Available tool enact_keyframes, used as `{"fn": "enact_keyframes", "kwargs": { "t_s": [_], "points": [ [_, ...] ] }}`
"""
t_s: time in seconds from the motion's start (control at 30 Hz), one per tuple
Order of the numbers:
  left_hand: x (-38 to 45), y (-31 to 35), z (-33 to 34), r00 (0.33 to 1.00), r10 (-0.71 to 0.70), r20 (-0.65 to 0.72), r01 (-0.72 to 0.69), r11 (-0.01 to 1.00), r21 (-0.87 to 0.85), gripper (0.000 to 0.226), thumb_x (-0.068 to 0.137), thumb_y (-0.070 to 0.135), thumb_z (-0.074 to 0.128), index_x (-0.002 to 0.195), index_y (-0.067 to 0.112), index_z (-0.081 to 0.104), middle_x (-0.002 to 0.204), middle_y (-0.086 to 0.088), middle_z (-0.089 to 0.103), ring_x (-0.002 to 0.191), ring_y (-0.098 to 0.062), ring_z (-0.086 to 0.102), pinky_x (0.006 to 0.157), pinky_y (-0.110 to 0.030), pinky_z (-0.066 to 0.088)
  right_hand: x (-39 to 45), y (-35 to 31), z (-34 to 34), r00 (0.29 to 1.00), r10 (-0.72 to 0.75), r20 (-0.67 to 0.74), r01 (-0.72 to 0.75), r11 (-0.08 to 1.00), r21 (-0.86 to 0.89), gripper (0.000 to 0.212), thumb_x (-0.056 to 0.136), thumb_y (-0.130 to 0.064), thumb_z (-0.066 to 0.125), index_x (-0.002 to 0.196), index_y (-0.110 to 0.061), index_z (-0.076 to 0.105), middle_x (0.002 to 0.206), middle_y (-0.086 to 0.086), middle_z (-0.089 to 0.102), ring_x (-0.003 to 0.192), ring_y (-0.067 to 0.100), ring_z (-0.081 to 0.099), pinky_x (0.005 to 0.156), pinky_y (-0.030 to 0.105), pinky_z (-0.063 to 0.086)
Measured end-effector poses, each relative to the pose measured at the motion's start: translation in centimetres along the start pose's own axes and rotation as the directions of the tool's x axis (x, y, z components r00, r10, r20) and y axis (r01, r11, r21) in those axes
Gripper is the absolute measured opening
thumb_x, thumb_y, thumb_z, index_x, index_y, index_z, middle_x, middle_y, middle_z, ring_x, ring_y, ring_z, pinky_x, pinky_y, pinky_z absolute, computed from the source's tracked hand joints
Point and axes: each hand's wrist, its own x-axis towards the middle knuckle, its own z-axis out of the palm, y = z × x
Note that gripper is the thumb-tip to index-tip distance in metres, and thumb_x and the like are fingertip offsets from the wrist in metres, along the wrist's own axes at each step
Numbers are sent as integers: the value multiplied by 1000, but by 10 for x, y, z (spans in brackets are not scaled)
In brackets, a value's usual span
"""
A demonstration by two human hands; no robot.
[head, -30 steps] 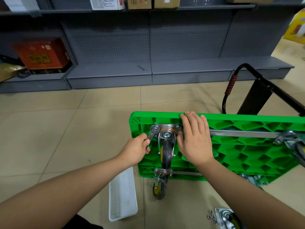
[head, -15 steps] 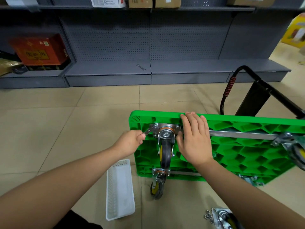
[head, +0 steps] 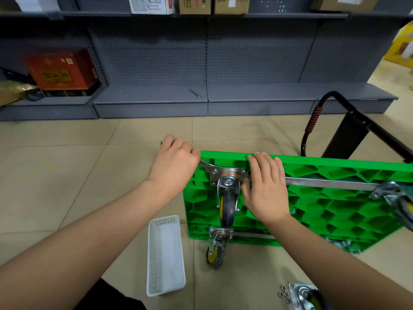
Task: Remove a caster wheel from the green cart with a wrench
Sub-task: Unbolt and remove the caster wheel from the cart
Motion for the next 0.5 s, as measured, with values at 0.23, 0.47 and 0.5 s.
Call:
{"fn": "enact_keyframes", "kwargs": {
  "t_s": [0.23, 0.47, 0.5],
  "points": [
    [-20, -24, 5, 984, -153, 94, 173, 949, -264, 16, 98, 33, 64, 93, 18, 65, 83, -5, 68, 82, -34, 66, 72, -38, 40, 0, -2, -1, 1000, 8, 17, -8, 1000, 0, 53, 89, -19, 56, 139, 0, 55, 141, 19, 54, 137, 38, 45, 120, 56, 27],
    [-43, 8, 35, 846, -132, 516, 505, 510, -697, 17, 103, 24, 54, 86, 25, 56, 79, -1, 70, 64, -14, 63, 64, -24, 45, 1, 2, -1, 999, -20, 26, 21, 1000, -6, 53, 91, -20, 55, 140, 0, 54, 142, 19, 54, 137, 38, 44, 120, 55, 26],
    [-45, 15, 36, 839, -118, 532, 518, 472, -713, 18, 103, 22, 53, 85, 24, 56, 79, -2, 70, 62, -13, 63, 62, -22, 47, 0, 2, -1, 1000, -18, 23, 18, 1000, -4, 53, 91, -20, 56, 140, 0, 54, 142, 19, 54, 137, 38, 44, 120, 55, 26]
  ]
}}
